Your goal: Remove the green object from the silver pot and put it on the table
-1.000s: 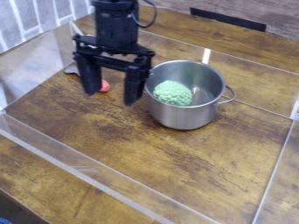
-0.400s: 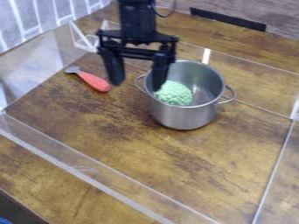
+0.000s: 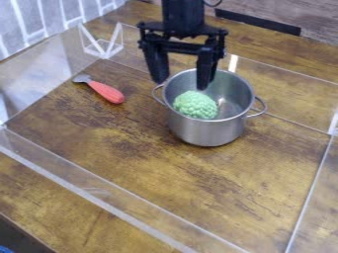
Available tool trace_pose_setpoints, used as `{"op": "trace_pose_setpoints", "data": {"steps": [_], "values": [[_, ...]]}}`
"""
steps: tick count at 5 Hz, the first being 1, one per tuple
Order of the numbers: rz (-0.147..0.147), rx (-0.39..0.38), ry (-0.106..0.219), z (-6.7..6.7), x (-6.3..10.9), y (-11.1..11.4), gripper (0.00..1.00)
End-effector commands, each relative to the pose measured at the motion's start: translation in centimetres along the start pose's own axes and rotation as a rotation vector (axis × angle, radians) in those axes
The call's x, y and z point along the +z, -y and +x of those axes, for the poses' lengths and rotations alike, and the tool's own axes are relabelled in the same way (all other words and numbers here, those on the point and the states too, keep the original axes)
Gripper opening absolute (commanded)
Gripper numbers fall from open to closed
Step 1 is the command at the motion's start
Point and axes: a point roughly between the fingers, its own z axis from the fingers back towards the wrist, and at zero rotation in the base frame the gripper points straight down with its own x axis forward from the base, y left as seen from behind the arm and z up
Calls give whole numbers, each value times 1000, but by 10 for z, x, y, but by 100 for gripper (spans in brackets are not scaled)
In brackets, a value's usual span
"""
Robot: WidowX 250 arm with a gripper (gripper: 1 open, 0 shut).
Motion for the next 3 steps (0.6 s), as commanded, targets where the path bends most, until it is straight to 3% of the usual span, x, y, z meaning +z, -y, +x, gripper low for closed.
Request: {"op": "trace_pose_setpoints", "data": {"steps": [1,2,3], "values": [[-17,14,111,20,31,-3,100],[-29,26,150,32,32,-1,100],[-35,7,156,40,30,12,100]]}}
